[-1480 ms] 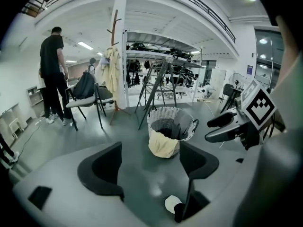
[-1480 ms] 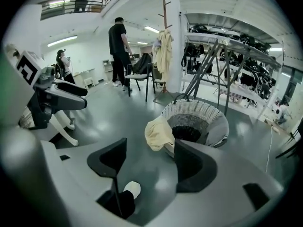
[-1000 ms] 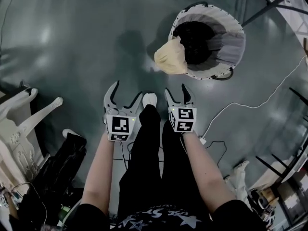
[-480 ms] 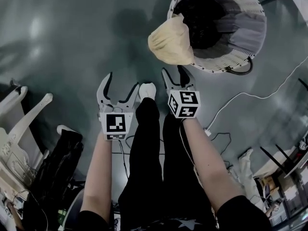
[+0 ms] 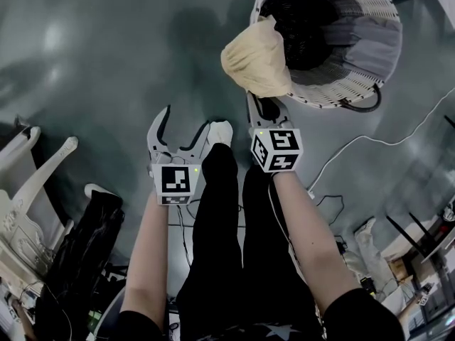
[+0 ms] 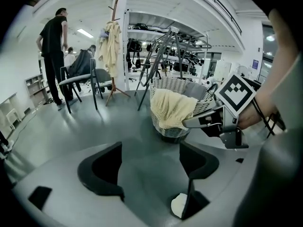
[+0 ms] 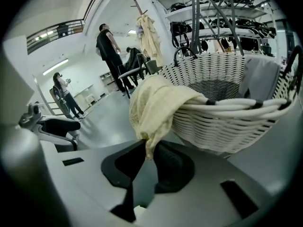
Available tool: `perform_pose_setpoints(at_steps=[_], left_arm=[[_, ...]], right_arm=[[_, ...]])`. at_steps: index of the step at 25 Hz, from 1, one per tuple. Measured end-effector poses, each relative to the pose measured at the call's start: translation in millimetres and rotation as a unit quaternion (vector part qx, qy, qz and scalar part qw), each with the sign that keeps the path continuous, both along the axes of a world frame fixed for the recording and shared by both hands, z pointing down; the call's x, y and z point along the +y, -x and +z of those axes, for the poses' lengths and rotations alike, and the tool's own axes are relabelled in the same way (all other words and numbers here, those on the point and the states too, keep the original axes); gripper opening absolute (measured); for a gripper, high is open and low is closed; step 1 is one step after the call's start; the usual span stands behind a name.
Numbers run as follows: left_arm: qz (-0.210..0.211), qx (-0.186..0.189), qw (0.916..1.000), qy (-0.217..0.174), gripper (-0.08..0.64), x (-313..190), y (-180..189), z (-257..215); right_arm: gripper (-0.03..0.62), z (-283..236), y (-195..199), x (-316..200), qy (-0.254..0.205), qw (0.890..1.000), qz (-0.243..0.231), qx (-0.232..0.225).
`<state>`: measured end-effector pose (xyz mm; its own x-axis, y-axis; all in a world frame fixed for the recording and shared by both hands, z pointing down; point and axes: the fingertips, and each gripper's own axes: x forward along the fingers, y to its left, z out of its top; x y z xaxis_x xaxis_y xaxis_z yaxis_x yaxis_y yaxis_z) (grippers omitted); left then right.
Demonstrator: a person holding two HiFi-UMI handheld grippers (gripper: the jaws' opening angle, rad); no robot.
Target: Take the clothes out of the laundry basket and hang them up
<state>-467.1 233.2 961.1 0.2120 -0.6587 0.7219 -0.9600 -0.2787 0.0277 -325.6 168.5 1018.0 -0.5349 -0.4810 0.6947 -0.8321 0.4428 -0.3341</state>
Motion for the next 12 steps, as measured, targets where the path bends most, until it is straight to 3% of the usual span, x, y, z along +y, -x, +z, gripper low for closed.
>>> perform_pose_setpoints(at_steps=[5,12], left_arm=[[0.016,-0.011,0.9997,0.013,0.380,3.5,-3.8,-13.5],[0.046,-0.020,0.9985,0.020,0.380,4.3,-19.2,-45.3]], right_arm=[[0.043,-34.2,5.8,22.0,0.024,0.999,-0.033,-0.009],[0.041,-104.8,-8.7,24.6,0.044,0.998,0.005,-0.038]])
